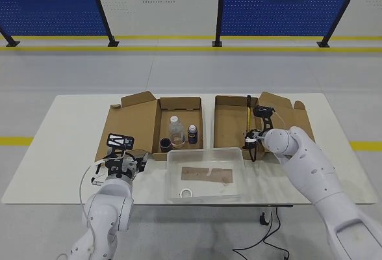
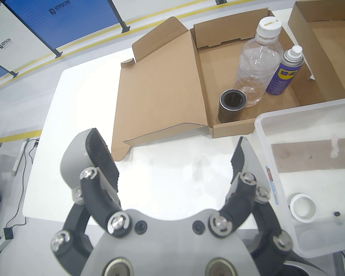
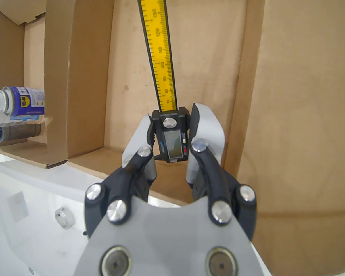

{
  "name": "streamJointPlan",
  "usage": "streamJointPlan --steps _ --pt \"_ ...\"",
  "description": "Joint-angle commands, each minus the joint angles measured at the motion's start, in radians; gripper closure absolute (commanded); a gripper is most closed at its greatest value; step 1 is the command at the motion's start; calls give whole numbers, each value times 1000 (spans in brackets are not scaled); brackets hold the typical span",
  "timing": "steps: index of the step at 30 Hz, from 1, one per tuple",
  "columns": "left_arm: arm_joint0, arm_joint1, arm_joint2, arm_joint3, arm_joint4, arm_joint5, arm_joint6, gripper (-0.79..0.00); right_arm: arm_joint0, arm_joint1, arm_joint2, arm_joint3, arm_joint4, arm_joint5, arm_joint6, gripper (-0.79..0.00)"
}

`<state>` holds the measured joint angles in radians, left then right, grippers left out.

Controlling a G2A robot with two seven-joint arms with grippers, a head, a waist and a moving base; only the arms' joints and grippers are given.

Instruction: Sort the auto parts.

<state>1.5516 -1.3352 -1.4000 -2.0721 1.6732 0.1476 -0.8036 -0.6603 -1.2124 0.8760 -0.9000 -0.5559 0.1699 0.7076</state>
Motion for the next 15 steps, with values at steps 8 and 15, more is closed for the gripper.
streamJointPlan --steps 8,15 --pt "0 0 0 0 0 0 0 -785 5 -3 15 -13 -19 -20 -1 -785" --pt "0 0 0 0 0 0 0 -785 -22 20 76 -110 -68 -74 -50 -785"
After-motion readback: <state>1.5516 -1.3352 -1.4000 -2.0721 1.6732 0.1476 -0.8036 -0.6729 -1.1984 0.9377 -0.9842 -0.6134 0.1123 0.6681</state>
